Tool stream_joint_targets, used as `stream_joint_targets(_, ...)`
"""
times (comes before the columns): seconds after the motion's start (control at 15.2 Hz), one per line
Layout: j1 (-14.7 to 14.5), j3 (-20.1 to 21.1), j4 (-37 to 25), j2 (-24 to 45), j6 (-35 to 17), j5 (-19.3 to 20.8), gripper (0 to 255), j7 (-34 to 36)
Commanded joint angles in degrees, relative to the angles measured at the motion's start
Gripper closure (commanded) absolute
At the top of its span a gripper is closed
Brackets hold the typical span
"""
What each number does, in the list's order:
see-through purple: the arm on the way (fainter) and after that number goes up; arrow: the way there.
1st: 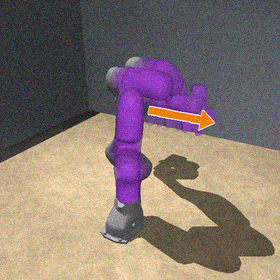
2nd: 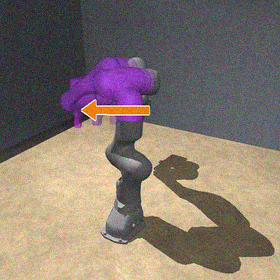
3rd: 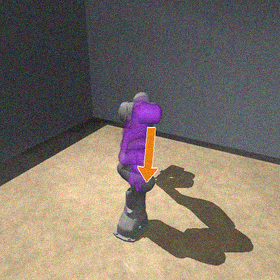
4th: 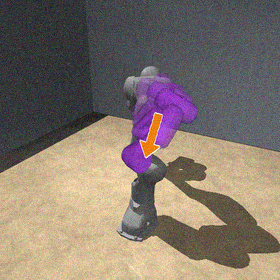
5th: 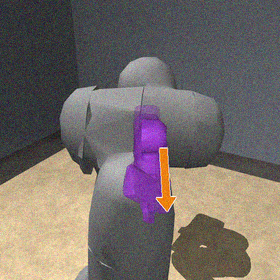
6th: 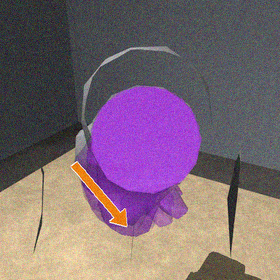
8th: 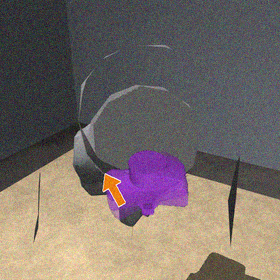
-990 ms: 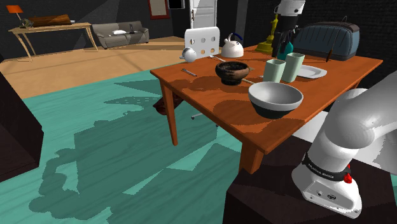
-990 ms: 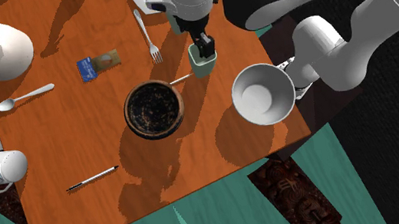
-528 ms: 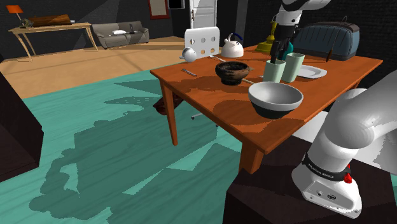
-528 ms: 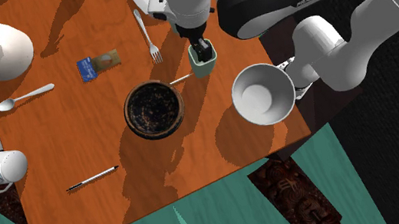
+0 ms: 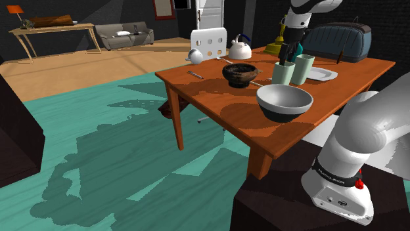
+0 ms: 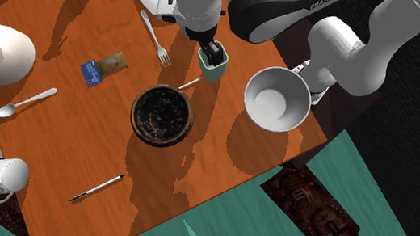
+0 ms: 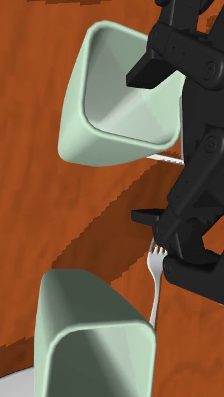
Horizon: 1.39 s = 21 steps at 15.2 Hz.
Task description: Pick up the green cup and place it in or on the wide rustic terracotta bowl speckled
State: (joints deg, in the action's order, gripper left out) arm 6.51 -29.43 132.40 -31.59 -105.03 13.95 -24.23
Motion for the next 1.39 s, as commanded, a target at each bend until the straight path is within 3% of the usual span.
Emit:
stream_joint_targets(0.0,0.00,0.00,0.00,0.00,0.00,0.00,255,0.00)
stream_joint_targets(0.59,0.00,0.00,0.01,0.00,-0.01,0.00,255,0.00)
stream_joint_targets(1.32,-0.60,1.50,-8.51,0.27,8.28,-1.18,255,-0.25)
